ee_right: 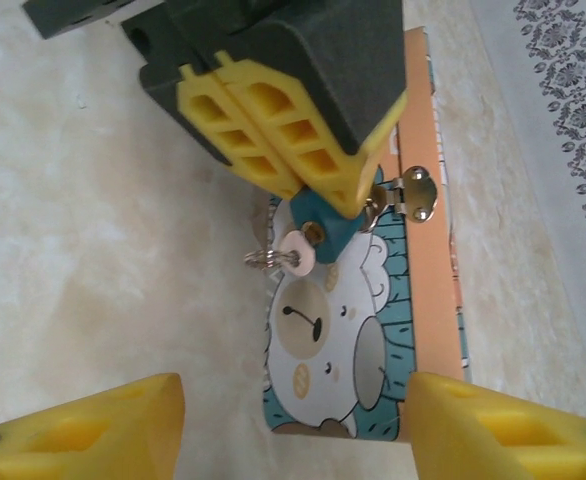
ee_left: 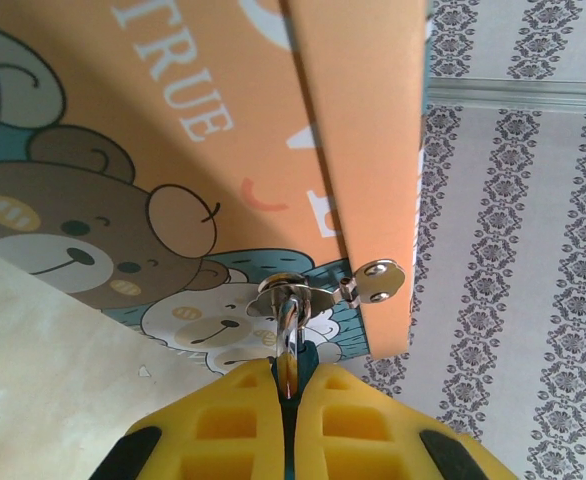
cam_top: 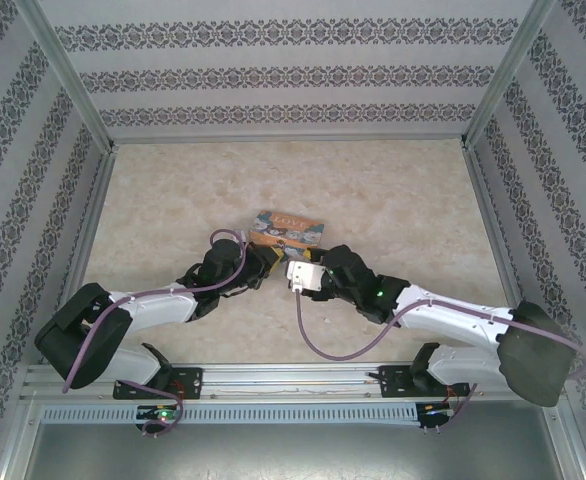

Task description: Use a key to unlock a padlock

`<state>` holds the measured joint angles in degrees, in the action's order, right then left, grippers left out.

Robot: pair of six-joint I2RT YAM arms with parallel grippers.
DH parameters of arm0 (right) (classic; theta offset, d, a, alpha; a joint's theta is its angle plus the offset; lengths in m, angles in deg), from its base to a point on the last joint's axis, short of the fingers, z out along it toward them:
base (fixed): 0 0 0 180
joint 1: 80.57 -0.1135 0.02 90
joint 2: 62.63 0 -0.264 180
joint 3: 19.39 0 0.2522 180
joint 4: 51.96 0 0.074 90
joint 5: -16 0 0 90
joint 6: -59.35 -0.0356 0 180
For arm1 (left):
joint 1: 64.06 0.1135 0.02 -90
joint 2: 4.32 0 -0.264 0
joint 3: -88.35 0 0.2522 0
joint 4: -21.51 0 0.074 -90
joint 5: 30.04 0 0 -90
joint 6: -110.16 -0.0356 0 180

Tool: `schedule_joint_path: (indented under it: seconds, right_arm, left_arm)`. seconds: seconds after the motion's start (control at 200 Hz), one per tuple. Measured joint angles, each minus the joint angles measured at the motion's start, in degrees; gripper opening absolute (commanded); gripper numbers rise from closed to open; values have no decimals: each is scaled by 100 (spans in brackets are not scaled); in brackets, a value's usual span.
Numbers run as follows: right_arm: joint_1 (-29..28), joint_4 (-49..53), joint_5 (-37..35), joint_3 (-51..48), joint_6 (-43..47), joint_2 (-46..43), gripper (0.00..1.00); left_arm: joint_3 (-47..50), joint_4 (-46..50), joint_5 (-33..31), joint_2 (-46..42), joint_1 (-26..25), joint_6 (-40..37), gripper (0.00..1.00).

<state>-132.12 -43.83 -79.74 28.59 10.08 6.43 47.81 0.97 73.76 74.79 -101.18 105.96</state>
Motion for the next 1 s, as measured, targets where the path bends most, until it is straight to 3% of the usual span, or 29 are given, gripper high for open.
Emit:
schedule_joint_path:
  seconds: [0.999]
  right_arm:
    - [-199, -702, -385, 142, 11, 835, 33]
  left_arm:
    - [-15, 50, -20, -11, 0, 4, 0]
